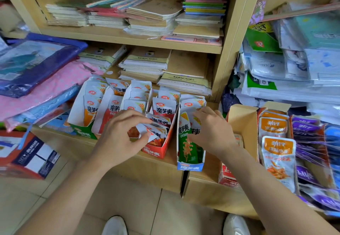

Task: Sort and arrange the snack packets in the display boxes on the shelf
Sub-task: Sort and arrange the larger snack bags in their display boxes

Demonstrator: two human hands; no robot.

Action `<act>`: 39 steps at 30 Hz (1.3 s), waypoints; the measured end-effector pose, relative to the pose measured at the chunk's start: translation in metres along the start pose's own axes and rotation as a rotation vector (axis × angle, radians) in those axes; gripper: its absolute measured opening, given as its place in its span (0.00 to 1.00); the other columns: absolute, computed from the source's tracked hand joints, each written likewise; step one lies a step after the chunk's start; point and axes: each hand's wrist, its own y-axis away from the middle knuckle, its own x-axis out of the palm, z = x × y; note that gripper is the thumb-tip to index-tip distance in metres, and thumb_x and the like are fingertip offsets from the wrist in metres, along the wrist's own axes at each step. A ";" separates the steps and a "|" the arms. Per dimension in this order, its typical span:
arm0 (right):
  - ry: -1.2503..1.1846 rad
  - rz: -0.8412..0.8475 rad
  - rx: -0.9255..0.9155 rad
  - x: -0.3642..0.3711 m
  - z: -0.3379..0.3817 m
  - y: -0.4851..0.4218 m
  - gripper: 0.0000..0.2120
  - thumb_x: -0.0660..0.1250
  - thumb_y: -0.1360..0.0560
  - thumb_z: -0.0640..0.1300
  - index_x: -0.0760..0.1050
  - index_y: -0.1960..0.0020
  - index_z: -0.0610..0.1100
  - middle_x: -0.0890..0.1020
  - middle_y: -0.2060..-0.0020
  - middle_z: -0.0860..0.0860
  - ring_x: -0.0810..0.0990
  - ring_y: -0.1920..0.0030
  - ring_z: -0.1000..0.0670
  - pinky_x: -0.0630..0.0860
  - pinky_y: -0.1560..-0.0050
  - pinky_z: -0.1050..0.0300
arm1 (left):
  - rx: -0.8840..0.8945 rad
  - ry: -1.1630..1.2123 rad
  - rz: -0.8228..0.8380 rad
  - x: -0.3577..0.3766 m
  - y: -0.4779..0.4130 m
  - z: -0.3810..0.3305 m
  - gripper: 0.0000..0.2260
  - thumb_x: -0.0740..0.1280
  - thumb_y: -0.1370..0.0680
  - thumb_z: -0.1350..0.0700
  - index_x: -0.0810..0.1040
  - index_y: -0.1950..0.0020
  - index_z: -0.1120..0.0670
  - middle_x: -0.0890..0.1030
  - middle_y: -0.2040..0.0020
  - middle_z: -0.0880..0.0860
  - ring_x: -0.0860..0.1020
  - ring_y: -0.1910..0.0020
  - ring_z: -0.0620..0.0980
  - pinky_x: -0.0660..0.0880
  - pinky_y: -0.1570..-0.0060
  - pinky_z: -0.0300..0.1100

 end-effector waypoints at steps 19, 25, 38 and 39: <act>-0.564 -0.261 -0.167 0.015 0.043 -0.016 0.04 0.71 0.23 0.40 0.83 0.50 0.46 0.82 0.57 0.54 0.79 0.62 0.56 0.77 0.59 0.61 | 0.007 0.086 0.064 -0.009 0.016 0.008 0.08 0.70 0.28 0.48 0.83 0.51 0.47 0.81 0.42 0.39 0.79 0.40 0.43 0.76 0.42 0.55; -0.690 -0.259 -0.019 0.014 0.040 -0.021 0.06 0.69 0.22 0.38 0.81 0.48 0.48 0.83 0.56 0.57 0.80 0.61 0.58 0.73 0.64 0.71 | 0.051 0.051 0.070 -0.010 0.016 0.007 0.08 0.73 0.29 0.53 0.83 0.51 0.49 0.81 0.52 0.40 0.80 0.48 0.44 0.77 0.49 0.50; -0.730 -0.039 -0.260 0.004 0.037 -0.012 0.07 0.75 0.29 0.35 0.81 0.55 0.45 0.81 0.56 0.51 0.79 0.55 0.53 0.76 0.53 0.62 | -0.034 0.067 0.113 -0.009 0.016 0.008 0.11 0.70 0.29 0.47 0.82 0.48 0.45 0.80 0.39 0.39 0.75 0.36 0.39 0.74 0.37 0.53; -0.721 -0.007 -0.279 0.004 0.038 -0.012 0.08 0.77 0.30 0.37 0.81 0.55 0.46 0.80 0.56 0.51 0.79 0.55 0.53 0.75 0.54 0.63 | -0.043 0.061 0.122 -0.009 0.016 0.007 0.10 0.70 0.29 0.47 0.81 0.48 0.44 0.79 0.35 0.39 0.74 0.34 0.38 0.73 0.34 0.53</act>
